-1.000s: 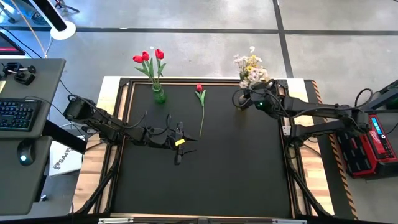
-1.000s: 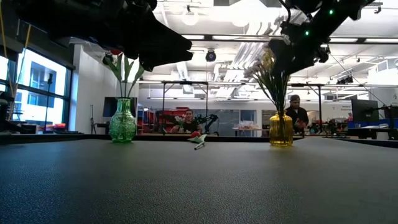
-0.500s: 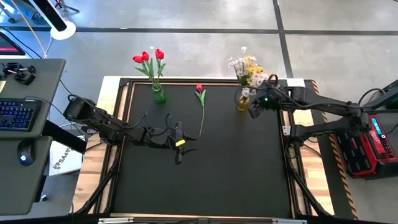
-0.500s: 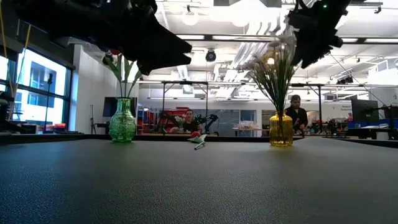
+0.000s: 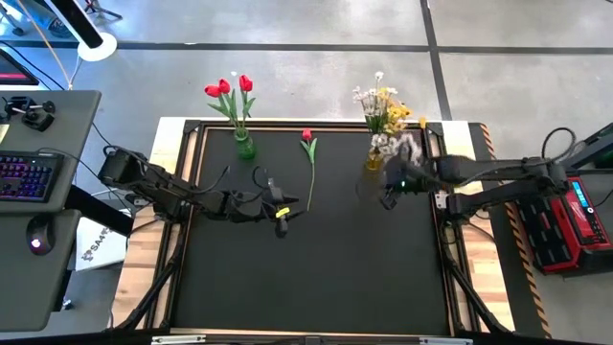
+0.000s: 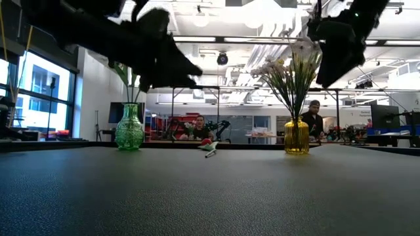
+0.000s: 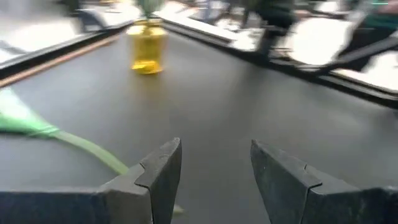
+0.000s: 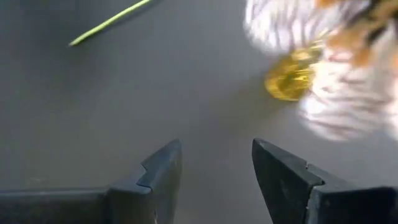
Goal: Sort flowers into vase by color
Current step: Put the red tulip into the green flower vase
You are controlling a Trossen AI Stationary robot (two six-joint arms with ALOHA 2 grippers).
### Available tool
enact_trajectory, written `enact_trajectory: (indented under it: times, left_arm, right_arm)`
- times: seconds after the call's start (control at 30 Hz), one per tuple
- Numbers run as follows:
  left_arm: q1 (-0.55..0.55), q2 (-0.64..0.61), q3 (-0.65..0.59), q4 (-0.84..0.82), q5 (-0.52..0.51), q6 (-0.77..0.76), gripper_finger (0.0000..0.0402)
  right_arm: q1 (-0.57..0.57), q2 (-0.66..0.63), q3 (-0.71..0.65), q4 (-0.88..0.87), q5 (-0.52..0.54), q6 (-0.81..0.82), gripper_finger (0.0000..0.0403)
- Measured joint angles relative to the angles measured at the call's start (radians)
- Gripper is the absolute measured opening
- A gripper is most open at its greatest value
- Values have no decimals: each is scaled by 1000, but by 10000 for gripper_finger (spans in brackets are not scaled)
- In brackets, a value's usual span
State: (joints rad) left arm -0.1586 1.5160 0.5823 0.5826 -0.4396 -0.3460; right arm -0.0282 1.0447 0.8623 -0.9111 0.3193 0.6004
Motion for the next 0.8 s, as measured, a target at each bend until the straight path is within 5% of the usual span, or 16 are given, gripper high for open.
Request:
enact_trajectory:
  times: [0.23, 0.4, 0.57, 0.8]
  left_arm:
    - [42, 93, 149, -211, -71, -19, 181]
    - [88, 243, 356, -461, -72, -2, 181]
    - [144, 363, 501, -617, -71, 0, 181]
    - [248, 422, 568, -660, 23, -105, 183]
  right_arm:
    - [218, 6, -275, 510, 2, 107, 183]
    - [372, 37, -416, 849, 115, 145, 183]
    - [493, 117, -447, 976, 320, 170, 183]
    - [542, 250, -443, 1113, 389, 162, 183]
